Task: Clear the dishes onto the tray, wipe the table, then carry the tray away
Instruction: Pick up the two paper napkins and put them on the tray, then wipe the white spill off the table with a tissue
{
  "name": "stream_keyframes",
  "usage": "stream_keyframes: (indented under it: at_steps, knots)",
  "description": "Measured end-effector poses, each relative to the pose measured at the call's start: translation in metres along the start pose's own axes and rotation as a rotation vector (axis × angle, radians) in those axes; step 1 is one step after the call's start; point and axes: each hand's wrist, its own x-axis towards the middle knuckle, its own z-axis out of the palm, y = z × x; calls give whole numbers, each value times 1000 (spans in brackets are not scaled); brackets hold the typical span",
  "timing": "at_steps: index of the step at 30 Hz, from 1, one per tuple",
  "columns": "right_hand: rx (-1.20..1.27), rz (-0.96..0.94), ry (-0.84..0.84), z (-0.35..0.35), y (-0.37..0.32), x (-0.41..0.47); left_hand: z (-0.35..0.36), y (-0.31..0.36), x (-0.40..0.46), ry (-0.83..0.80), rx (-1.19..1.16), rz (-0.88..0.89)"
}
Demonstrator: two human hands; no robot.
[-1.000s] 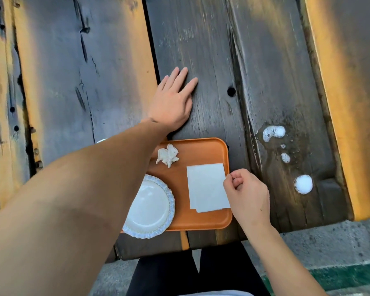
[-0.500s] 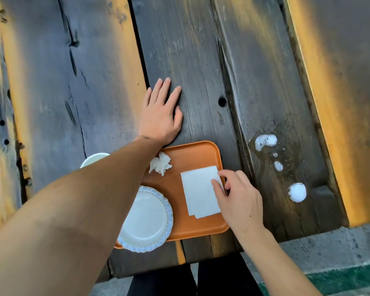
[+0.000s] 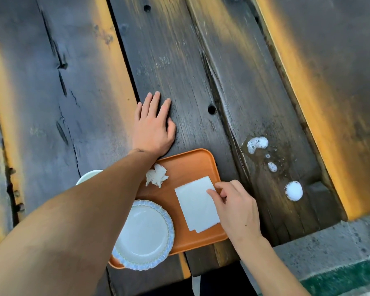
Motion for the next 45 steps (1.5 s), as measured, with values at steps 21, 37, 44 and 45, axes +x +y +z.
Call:
stream_keyframes:
  at_steps: [21,37,44,45]
  knots:
    - [269,200,-117,-20,4,-10,-2,-3,-1,-28,-27,5]
    - [496,422,228,-143,50,48,9,59,36,-137,12,101]
    - [-185,-119,143,-111,53,146,24,59,39,-45,15,75]
    - [-222,-149,55,-99,52,151,25,58,39,-39,17,74]
